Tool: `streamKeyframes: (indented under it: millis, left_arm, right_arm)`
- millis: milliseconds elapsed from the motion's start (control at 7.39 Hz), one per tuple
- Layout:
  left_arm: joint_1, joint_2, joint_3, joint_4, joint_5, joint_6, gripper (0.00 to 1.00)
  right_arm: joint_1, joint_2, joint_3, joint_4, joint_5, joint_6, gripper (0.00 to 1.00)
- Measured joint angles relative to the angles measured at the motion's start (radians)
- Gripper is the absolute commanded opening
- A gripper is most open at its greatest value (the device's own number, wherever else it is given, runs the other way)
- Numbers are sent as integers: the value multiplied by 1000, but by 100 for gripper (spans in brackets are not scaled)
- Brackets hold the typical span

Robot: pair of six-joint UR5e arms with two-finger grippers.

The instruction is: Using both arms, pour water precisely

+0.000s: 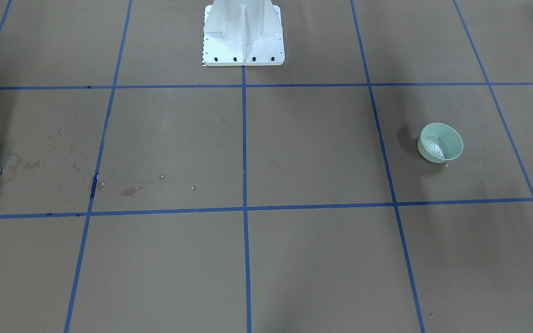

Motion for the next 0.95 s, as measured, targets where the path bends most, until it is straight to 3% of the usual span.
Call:
streamKeyframes:
  millis: [406,676,947]
  left_arm:
    - [2,-2,-52,3,2,-15,100]
    - [22,11,-123,-24,-6,-139,100]
    - [108,55,-130,-192,-7,-352,100]
  right_arm:
    - [0,1,7,1,-14,6,100]
    - [0,3,16,1,-23,9,100]
    - [0,4,26,0,-17,12,100]
